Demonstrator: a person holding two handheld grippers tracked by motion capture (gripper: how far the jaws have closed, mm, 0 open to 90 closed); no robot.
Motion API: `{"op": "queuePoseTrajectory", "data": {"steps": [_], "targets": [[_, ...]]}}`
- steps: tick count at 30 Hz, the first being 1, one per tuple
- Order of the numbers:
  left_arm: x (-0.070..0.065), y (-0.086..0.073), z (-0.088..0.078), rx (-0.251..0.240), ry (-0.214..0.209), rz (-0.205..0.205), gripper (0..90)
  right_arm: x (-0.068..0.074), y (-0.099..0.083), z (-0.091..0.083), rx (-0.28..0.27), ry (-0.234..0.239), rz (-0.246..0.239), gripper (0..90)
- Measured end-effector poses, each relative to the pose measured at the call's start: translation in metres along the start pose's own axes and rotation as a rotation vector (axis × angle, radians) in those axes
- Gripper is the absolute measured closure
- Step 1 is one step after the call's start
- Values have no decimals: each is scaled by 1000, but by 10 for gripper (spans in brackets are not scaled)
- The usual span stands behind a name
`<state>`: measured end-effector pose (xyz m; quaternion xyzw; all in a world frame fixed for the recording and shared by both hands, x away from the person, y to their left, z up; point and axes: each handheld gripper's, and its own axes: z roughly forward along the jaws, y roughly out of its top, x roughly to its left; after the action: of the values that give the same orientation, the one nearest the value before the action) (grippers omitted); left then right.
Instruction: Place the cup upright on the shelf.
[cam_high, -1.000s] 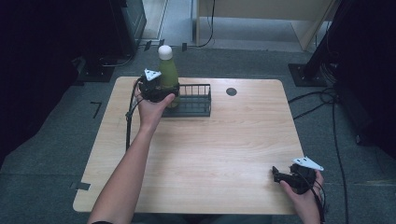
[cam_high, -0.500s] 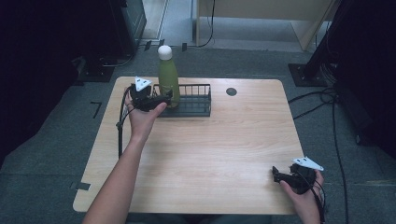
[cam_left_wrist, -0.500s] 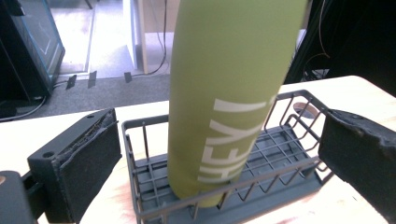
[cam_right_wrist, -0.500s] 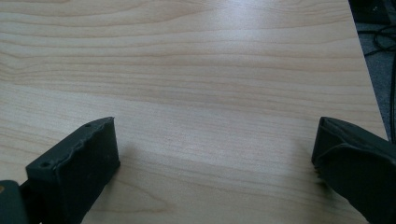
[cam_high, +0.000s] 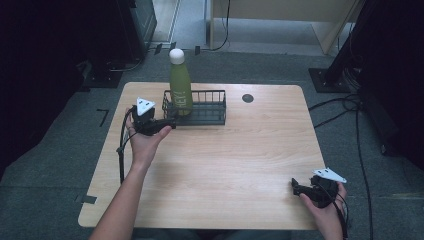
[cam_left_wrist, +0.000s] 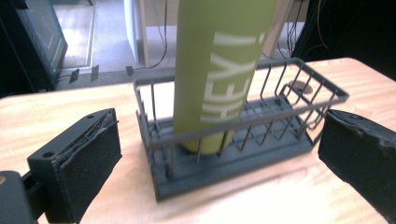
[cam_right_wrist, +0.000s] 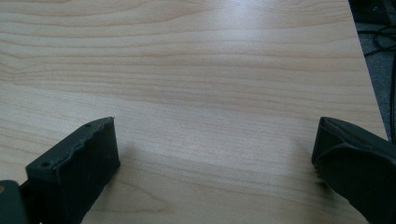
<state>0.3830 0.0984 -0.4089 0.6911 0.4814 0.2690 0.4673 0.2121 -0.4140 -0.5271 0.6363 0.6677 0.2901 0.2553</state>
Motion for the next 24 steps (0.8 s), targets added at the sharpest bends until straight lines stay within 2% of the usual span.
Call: {"op": "queuePoseTrajectory", "data": {"steps": [8,14,15,16,24], "targets": [[3,-23,-17,14,12,-12,0,0,0,0,0,0,0,1],[10,-50,-30,51,26,-36,0,0,0,0,0,0,0,1],[10,-50,-30,51,26,-36,0,0,0,0,0,0,0,1],[11,-57,-34,63,31,-40,0,0,0,0,0,0,0,1],[16,-81,-48,94,50,-48,0,0,0,0,0,0,0,1]]}}
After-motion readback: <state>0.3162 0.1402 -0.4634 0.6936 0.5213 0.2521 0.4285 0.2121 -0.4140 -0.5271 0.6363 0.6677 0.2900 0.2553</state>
